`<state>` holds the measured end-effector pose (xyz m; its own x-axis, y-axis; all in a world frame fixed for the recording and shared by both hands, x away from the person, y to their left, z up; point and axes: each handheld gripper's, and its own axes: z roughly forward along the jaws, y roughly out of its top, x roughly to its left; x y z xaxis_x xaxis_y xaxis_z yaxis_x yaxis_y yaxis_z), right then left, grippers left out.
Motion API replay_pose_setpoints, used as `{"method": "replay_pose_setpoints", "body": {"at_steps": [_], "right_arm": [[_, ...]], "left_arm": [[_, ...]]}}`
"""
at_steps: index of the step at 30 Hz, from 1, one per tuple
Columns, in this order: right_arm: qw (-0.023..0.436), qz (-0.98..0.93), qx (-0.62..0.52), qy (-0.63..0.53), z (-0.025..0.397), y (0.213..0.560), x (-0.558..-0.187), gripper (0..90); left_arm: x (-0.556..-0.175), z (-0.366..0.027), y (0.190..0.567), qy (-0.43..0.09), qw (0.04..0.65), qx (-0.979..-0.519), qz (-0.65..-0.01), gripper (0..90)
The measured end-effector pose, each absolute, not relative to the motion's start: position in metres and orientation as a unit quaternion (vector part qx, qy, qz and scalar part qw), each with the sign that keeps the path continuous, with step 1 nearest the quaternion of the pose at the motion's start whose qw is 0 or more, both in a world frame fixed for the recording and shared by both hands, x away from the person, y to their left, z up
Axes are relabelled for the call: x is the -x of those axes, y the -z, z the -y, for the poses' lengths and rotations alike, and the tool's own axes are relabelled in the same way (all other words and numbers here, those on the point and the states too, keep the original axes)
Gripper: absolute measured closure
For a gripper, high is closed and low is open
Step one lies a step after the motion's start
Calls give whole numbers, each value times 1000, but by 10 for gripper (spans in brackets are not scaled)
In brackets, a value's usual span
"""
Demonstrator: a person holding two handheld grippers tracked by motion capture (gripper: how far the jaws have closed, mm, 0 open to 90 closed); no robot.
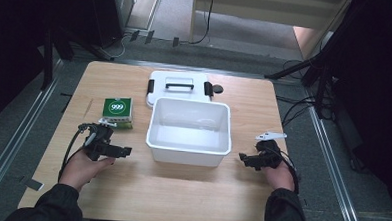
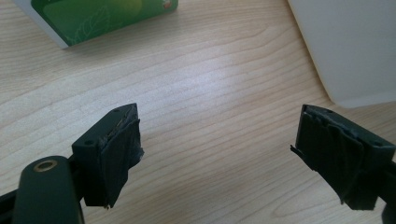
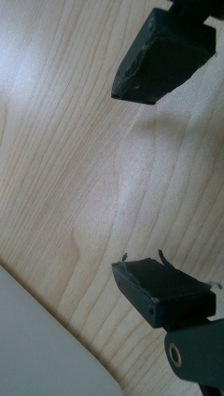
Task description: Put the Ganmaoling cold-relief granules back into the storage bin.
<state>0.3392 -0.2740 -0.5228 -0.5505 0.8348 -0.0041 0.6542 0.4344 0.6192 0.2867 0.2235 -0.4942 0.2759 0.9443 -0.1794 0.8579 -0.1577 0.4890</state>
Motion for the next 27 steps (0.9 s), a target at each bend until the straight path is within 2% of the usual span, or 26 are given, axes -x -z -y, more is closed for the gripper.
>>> {"method": "replay_pose_setpoints", "body": {"at_steps": [12, 20, 27], "right_arm": [[156, -833, -447, -286, 274, 523, -339, 143], [158, -835, -444, -286, 273, 523, -339, 143], [159, -835, -445, -281, 273, 523, -338, 143]], "left_arm": [[-286, -228, 490, -82, 262, -751, -601, 148], [-288, -232, 485, -76, 269, -730, -624, 139], [-298, -237, 463, -81, 254, -717, -644, 86]]}}
